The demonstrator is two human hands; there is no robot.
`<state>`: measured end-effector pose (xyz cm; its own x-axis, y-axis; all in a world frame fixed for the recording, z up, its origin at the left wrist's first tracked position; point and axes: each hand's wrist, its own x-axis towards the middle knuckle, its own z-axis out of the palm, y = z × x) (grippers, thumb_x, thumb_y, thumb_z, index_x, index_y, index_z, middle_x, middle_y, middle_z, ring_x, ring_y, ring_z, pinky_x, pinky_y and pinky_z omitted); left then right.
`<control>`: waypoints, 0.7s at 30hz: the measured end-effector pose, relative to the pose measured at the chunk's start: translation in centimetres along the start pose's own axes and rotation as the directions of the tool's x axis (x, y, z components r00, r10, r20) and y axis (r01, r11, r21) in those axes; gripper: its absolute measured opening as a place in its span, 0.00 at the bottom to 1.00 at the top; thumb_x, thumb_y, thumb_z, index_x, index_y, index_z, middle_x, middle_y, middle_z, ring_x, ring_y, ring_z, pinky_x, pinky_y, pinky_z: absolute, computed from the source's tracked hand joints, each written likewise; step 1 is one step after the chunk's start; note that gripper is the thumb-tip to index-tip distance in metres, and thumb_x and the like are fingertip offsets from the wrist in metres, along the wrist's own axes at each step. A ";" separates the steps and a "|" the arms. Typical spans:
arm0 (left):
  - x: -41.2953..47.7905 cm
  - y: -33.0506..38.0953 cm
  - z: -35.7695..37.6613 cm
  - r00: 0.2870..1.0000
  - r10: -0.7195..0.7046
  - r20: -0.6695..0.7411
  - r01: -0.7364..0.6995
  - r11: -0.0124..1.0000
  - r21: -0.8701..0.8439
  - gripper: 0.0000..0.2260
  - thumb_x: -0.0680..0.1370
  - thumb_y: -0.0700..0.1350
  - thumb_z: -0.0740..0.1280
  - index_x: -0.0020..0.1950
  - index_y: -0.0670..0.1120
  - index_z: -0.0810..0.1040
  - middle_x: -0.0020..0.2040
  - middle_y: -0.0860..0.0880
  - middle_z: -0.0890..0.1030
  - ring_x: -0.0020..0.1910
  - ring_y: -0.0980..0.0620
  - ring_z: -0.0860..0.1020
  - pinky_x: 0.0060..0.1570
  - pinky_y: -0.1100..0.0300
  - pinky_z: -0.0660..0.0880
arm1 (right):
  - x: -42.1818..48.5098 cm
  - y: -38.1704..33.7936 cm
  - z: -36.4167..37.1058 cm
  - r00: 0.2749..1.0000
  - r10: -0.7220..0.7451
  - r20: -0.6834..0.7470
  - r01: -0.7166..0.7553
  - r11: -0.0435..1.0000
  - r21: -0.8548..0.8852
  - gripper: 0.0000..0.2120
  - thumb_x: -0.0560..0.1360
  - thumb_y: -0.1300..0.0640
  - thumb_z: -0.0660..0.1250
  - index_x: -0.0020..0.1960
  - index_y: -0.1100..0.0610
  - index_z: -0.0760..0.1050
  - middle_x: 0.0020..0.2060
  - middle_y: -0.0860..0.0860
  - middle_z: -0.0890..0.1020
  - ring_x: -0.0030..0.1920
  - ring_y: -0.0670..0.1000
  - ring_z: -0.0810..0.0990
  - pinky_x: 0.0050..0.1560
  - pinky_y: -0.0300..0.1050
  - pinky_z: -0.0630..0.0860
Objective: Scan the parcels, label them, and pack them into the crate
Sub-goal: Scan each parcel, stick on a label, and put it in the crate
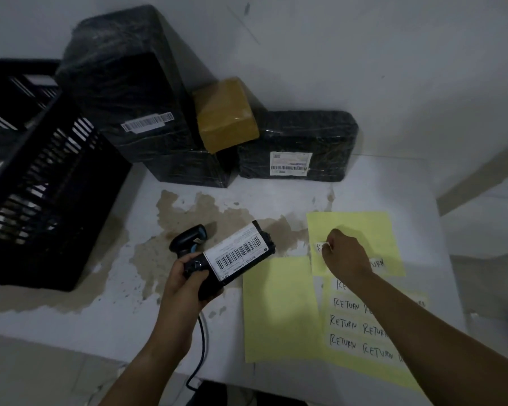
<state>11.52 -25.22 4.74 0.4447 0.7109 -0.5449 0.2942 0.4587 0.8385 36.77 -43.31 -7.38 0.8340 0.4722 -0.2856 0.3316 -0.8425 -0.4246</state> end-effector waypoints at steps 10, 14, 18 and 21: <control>0.3 0.3 0.3 1.000 0.007 0.014 -0.007 1.000 -0.012 0.12 0.83 0.35 0.61 0.59 0.50 0.78 0.51 0.51 0.87 0.50 0.51 0.85 0.48 0.52 0.79 | -2.9 -0.7 -1.6 0.980 -0.028 -0.197 0.102 0.921 0.375 0.05 0.79 0.56 0.65 0.48 0.55 0.70 0.41 0.51 0.80 0.30 0.51 0.78 0.29 0.47 0.73; 0.3 0.9 0.4 1.000 0.015 0.027 -0.015 1.000 -0.021 0.12 0.83 0.35 0.61 0.59 0.50 0.79 0.53 0.49 0.87 0.52 0.49 0.85 0.48 0.52 0.80 | -4.7 -4.1 -3.8 0.962 -0.014 -0.272 0.164 0.828 0.537 0.02 0.80 0.54 0.65 0.49 0.51 0.73 0.43 0.43 0.79 0.36 0.43 0.78 0.33 0.41 0.70; 0.1 1.6 0.4 0.997 0.049 0.056 -0.049 0.999 -0.014 0.13 0.84 0.37 0.62 0.63 0.52 0.76 0.59 0.46 0.84 0.54 0.43 0.84 0.41 0.58 0.80 | -7.6 -8.3 -6.6 0.950 -0.051 -0.308 0.241 0.749 0.618 0.03 0.80 0.57 0.64 0.49 0.50 0.75 0.43 0.42 0.81 0.42 0.44 0.82 0.36 0.32 0.71; -0.7 2.4 -0.1 0.985 0.115 0.125 -0.123 0.991 0.055 0.14 0.84 0.38 0.62 0.66 0.52 0.73 0.62 0.47 0.81 0.55 0.40 0.82 0.36 0.66 0.78 | -10.1 -11.6 -7.9 0.950 -0.123 -0.288 0.284 0.725 0.628 0.03 0.79 0.56 0.67 0.46 0.49 0.75 0.39 0.45 0.81 0.37 0.45 0.81 0.33 0.35 0.71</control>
<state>11.83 -24.54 7.10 0.5779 0.6868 -0.4408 0.2834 0.3376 0.8976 28.00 -40.29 7.22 0.8784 0.4772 0.0281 0.2000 -0.3135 -0.9283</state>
